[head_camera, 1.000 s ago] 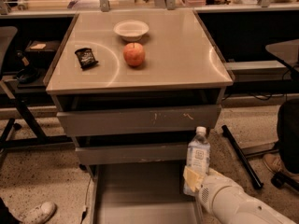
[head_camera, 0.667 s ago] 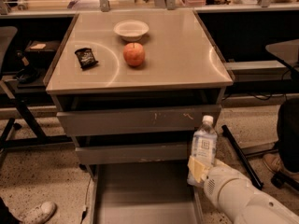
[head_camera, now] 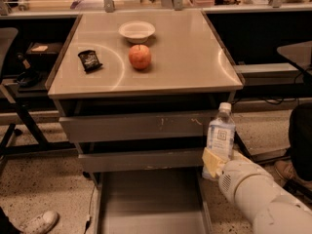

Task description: Pick blue plastic bottle from bottom drawer and place on counter

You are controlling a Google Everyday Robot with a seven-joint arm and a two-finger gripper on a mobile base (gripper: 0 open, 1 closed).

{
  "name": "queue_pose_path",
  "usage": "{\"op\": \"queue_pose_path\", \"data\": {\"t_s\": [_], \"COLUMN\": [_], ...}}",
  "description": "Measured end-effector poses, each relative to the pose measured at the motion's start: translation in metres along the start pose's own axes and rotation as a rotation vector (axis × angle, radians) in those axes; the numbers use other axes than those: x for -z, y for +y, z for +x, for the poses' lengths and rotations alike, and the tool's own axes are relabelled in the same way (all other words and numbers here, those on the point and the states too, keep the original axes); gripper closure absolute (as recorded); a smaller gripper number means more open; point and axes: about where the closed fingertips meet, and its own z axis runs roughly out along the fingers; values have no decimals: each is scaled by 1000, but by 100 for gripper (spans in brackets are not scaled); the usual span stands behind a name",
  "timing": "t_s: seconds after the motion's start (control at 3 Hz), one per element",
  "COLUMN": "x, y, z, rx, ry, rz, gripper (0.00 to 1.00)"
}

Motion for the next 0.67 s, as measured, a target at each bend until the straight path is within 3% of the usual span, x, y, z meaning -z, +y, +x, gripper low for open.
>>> {"op": "queue_pose_path", "data": {"t_s": [0.33,0.67], "x": [-1,-9], "y": [5,4], "z": [-8,-38], "rx": [1,-18], "ry": [-18,-41], "rz": [-11,-27], "gripper": [100,100]}}
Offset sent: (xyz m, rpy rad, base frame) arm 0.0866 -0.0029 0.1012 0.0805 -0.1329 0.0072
